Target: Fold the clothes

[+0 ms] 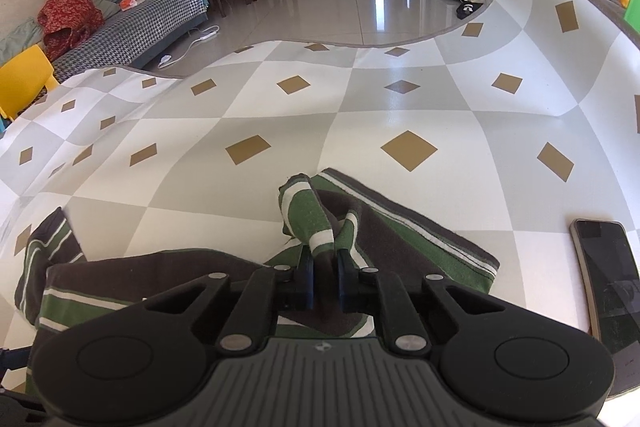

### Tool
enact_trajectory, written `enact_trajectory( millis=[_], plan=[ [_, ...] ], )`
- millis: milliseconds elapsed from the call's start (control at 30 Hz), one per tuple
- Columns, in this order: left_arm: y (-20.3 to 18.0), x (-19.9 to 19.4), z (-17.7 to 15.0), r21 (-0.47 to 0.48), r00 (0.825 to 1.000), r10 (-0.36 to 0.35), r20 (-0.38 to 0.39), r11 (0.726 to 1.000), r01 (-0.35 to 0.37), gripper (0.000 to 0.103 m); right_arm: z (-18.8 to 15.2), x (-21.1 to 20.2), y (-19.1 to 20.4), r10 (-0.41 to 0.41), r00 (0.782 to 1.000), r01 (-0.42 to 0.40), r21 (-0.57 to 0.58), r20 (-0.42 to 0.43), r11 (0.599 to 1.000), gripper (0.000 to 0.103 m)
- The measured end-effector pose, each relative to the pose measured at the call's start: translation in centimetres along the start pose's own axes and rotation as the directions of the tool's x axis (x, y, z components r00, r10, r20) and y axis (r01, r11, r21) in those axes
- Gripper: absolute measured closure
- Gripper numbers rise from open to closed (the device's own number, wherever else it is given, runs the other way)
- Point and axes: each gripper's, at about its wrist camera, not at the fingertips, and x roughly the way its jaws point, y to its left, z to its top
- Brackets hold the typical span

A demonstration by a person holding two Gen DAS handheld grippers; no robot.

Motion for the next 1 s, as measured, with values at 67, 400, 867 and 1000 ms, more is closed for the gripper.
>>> enact_trajectory(
  millis=[67,400,867,1000],
  plan=[
    [0.0,0.0,0.0,0.000,1.000,0.000,0.004,1.000,0.000,0.000,0.0,-1.0,0.2,0.021,1.000,-0.021,-0.013,0.017,1.000,0.092],
    [-0.1,-0.2,-0.4,0.002,1.000,0.001,0.030,1.000,-0.001,0.000,-1.3,-5.8,2.1,0.120,0.991,-0.115,-0.094,0.053,0.989,0.093],
    [-0.1,-0.3,-0.9,0.004,0.998,0.000,0.065,1.000,0.000,0.000,-6.9,-9.0,3.9,0.161,0.984,-0.172,-0.182,-0.074,0.968,0.094],
    [-0.1,-0.3,-1.0,0.003,0.998,0.001,0.071,1.000,-0.001,0.000,-9.3,-8.4,4.4,0.129,0.980,-0.158,-0.193,-0.154,0.969,0.094]
  ],
)
